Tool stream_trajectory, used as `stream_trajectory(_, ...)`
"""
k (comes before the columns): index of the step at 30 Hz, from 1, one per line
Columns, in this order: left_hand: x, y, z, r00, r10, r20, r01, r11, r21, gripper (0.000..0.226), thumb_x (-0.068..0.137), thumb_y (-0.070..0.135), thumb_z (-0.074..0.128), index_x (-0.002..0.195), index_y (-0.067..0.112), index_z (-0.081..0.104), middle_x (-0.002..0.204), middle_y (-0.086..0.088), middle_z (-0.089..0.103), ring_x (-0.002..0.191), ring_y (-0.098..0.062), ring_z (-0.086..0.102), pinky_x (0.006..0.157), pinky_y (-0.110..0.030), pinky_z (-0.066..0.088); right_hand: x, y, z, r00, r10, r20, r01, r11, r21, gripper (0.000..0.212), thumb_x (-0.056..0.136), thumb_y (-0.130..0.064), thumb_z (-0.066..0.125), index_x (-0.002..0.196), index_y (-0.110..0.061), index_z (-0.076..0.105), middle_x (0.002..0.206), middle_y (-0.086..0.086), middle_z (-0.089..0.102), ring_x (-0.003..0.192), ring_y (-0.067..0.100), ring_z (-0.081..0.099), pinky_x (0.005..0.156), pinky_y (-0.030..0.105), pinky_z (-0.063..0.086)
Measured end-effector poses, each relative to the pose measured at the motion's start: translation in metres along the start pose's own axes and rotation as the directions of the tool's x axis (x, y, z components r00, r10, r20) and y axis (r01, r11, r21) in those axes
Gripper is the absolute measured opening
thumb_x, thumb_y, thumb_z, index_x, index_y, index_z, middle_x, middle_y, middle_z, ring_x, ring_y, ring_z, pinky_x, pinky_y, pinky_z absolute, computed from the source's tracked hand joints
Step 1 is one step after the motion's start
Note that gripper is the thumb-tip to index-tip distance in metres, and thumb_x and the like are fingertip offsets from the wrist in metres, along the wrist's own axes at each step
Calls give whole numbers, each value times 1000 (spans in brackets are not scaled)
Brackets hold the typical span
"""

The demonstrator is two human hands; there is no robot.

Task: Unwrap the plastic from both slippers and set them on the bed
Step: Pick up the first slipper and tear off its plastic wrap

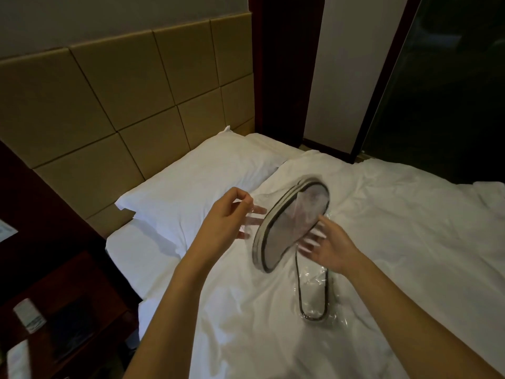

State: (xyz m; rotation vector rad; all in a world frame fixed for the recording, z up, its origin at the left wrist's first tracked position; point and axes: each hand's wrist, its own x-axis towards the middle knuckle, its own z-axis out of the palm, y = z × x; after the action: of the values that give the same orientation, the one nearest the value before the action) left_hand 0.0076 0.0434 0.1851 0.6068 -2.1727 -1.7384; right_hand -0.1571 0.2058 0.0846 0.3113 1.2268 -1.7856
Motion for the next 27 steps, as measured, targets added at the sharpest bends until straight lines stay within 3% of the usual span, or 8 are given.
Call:
stream_trajectory(3, 0, -4, 4, 998, 56, -28, -52, 990, 131, 19, 99, 33, 41, 94, 18, 51, 96, 4, 73, 84, -10, 71, 72, -37, 57, -3, 11, 2, 990, 101, -94, -115, 981, -158, 62, 87, -43, 64, 132, -7, 41, 106, 13, 49, 93, 34, 59, 79, 47, 53)
stream_trajectory(5, 1, -9, 7, 993, 114, -24, -102, 954, 281, 15, 99, 35, 40, 92, 25, 50, 97, 4, 72, 84, -13, 69, 75, -39, 58, -11, 16, 11, 987, 162, -6, -160, 969, -187, 71, 83, -49, 66, 134, -7, 41, 114, 13, 55, 92, 36, 66, 70, 45, 57)
stream_trajectory(11, -5, -17, 20, 979, 147, 143, -200, 843, 499, 12, 99, 33, 39, 95, 39, 49, 85, 14, 66, 73, 1, 62, 59, -13, 46, -30, 24, 46, 887, 318, 335, -262, 944, -201, 89, 70, -71, 66, 128, -4, 56, 107, 17, 69, 94, 38, 69, 81, 49, 55)
stream_trajectory(16, -9, -16, 30, 965, 54, 256, -180, 848, 499, 11, 91, 42, 53, 91, 37, 62, 86, 11, 69, 77, -7, 63, 76, -40, 54, -33, 23, 60, 932, 196, 305, -136, 969, -206, 60, 74, -66, 66, 100, -12, 68, 86, 6, 67, 74, 22, 66, 67, 35, 55)
stream_trajectory(19, -9, -15, 30, 980, 12, 197, -102, 887, 449, 20, 85, 55, 52, 90, 40, 65, 85, 14, 69, 76, -3, 62, 71, -32, 51, -33, 23, 65, 952, 70, 297, -21, 986, -166, 26, 85, -32, 65, 98, -9, 65, 91, 9, 64, 75, 22, 65, 68, 35, 54)
stream_trajectory(21, -8, -16, 25, 997, 37, 60, -58, 911, 409, 22, 87, 53, 51, 96, 38, 64, 96, 15, 68, 84, 0, 62, 73, -26, 49, -34, 21, 67, 951, -22, 308, 47, 996, -74, 26, 88, -14, 58, 113, -4, 62, 105, 16, 65, 73, 28, 67, 63, 36, 56)
stream_trajectory(24, -4, -20, 12, 995, 18, -101, 29, 899, 438, 24, 92, 38, 53, 113, 28, 58, 124, 4, 55, 103, -7, 54, 85, -25, 43, -33, 17, 64, 952, -125, 280, 141, 989, -37, 28, 88, -8, 57, 115, -16, 61, 104, 9, 66, 73, 32, 64, 67, 39, 54)
stream_trajectory(27, -3, -25, 0, 975, -205, -89, 223, 858, 463, 43, 93, 34, 54, 132, 18, 48, 136, -8, 49, 113, -20, 53, 89, -30, 41, -30, 14, 58, 951, -187, 246, 205, 978, -48, 27, 87, -10, 60, 108, -26, 65, 96, 0, 69, 71, 26, 64, 65, 36, 53)
